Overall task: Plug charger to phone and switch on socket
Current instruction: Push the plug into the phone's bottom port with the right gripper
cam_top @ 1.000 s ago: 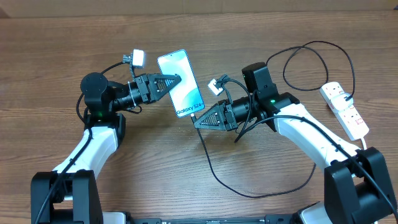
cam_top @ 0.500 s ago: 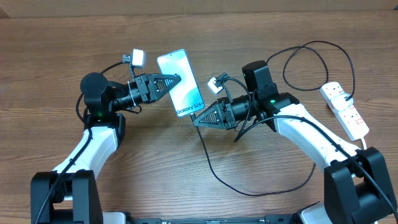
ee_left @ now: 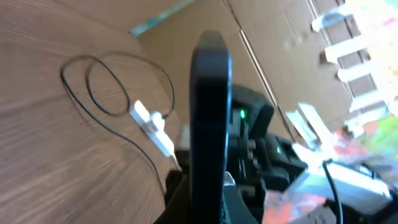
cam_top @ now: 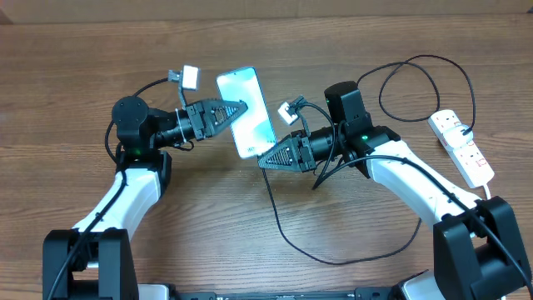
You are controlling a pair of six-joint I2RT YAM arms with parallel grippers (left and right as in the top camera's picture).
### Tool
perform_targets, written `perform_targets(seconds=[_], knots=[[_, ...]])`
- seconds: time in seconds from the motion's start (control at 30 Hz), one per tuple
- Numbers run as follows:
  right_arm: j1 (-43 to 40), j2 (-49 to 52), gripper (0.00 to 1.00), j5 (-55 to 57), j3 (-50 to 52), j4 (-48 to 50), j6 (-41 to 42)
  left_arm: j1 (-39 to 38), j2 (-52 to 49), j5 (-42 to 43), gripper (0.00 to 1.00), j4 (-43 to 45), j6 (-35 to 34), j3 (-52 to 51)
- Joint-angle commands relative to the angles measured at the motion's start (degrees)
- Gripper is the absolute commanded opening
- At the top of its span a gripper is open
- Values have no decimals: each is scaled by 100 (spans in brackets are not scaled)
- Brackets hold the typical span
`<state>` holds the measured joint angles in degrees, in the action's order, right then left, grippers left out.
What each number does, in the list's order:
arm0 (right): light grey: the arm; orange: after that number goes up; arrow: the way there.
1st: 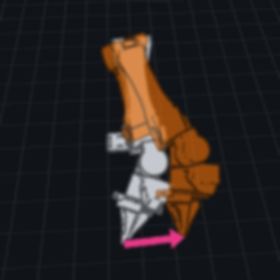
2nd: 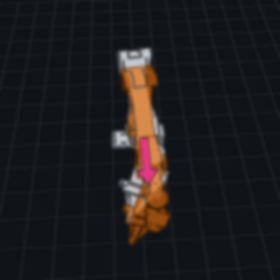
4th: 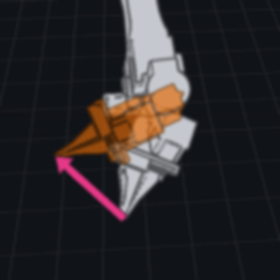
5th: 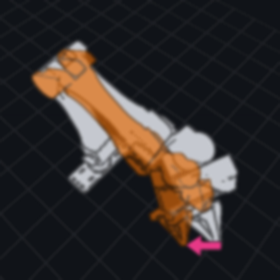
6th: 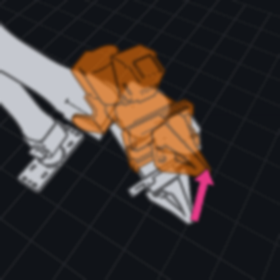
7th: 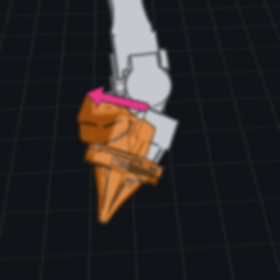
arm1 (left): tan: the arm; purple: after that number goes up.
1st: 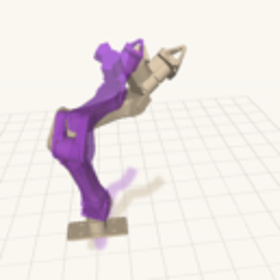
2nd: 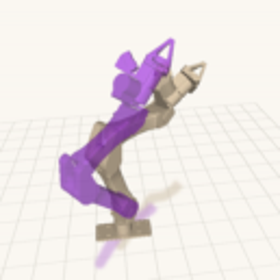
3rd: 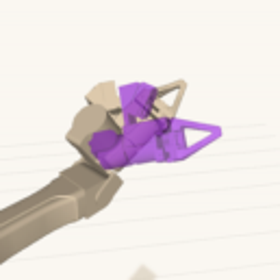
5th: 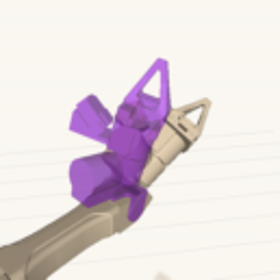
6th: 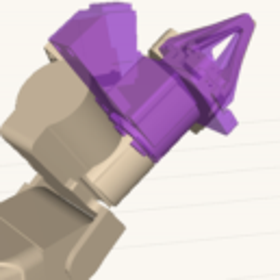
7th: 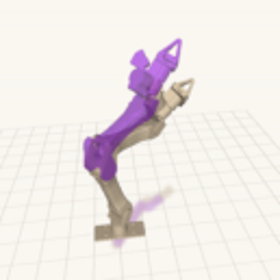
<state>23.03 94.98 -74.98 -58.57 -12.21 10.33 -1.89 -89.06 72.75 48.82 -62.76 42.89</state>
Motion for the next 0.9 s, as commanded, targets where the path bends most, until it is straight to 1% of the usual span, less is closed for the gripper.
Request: perform_targets(seconds=[0.0,0.1,0.2,0.23,0.27,0.3,0.33,0.37,0.4,0.43,0.47,0.53,0.6,0.73,0.8,0.87], knots=[[7,-101,16,-9,-107,-162,13,-131,28,459,4,-28,529,22],[7,-101,25,-9,-107,-369,11,-118,28,289,4,-345,769,24],[7,-101,37,-7,-107,-507,11,-114,28,70,4,-750,1045,22],[7,-101,48,-4,-107,-555,7,-114,28,-157,4,-1123,1220,22],[7,-101,55,2,-107,-577,-35,-114,28,-302,4,-1342,1325,24],[7,-101,60,96,-107,-605,-33,-114,28,-435,4,-1532,1408,24],[7,-101,69,487,-107,-719,-33,-114,28,-739,4,-1958,1563,22],[7,-101,72,909,-107,-855,-83,-114,28,-901,4,-2173,1622,22],[7,-101,78,1449,-107,-1054,-199,-114,28,-1054,4,-2371,1650,24],[7,-101,80,1985,-107,-1235,-275,-114,28,-1163,4,-2503,1650,22],[11,-101,84,2946,-107,-1532,-334,-116,28,-1368,4,-2730,1657,22],[4,-116,86,3475,-118,-1775,-334,-118,28,-1598,4,-2938,1676,24],[-37,-168,86,3482,-175,-2035,-332,-125,28,-1937,4,-3246,1676,24],[-42,-385,92,3510,-238,-2546,-586,-146,28,-2592,4,-3912,1729,24],[-4,-503,91,3510,-238,-2723,-638,-195,26,-2802,4,-4083,1790,22],[125,-540,84,3510,-236,-2782,-765,-260,28,-2966,5,-4135,1797,24]])
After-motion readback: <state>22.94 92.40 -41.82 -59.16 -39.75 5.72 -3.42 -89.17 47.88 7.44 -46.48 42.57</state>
